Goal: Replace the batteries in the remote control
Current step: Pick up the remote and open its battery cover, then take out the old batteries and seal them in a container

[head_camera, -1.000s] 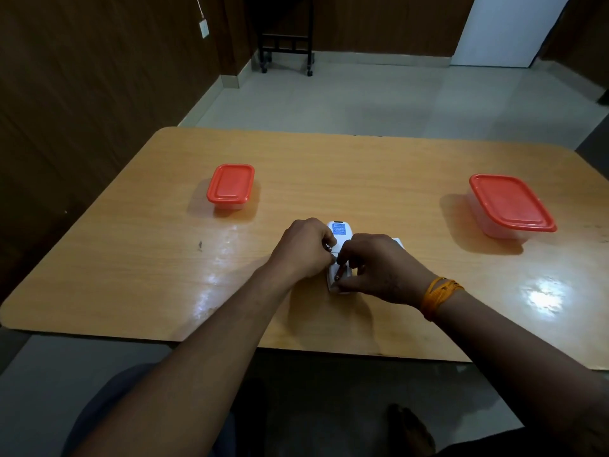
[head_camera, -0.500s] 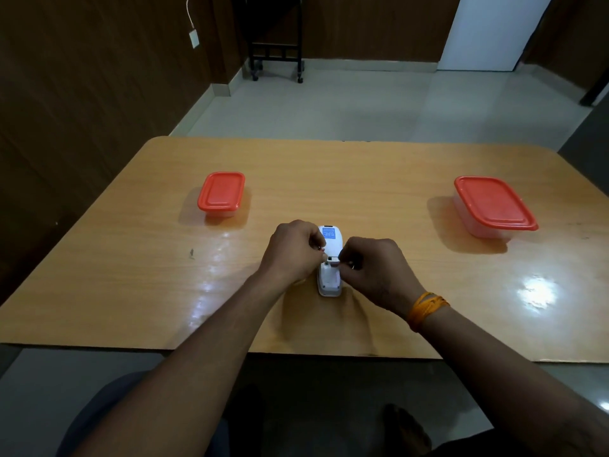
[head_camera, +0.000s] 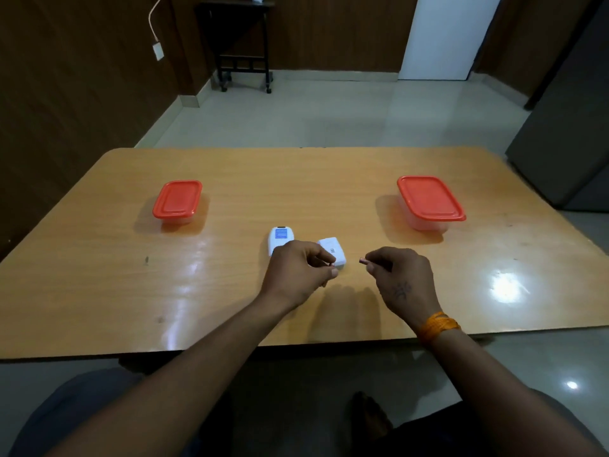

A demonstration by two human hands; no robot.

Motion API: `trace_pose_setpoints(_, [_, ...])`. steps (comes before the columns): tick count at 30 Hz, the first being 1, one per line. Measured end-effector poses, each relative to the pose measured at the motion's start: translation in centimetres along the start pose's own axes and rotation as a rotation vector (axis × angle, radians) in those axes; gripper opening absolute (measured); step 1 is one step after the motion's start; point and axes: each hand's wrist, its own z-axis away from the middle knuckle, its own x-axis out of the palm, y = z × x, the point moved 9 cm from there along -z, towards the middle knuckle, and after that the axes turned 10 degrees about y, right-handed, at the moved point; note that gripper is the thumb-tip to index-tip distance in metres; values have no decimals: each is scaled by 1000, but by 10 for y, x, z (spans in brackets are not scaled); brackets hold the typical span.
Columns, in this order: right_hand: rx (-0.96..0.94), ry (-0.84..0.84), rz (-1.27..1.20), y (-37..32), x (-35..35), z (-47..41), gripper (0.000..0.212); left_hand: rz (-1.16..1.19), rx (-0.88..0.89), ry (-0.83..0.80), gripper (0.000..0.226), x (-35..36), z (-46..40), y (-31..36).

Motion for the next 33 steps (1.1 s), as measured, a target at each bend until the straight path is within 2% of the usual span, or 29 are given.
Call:
trace_pose_setpoints(5, [41,-31,251,22,-3,4,12,-187,63,52,19,41,10,12])
trace_pose_setpoints(11, [118,-83,242,30,-3,8,16,-422,141,101,23,69,13,19])
trace_pose_setpoints(28, [103,-94,248,37,8,7,20,-521,158,120,24,79,11,19])
trace_pose_setpoints(33, [106,-63,202,38,3,3,28,-503,142,96,30,76,7,19])
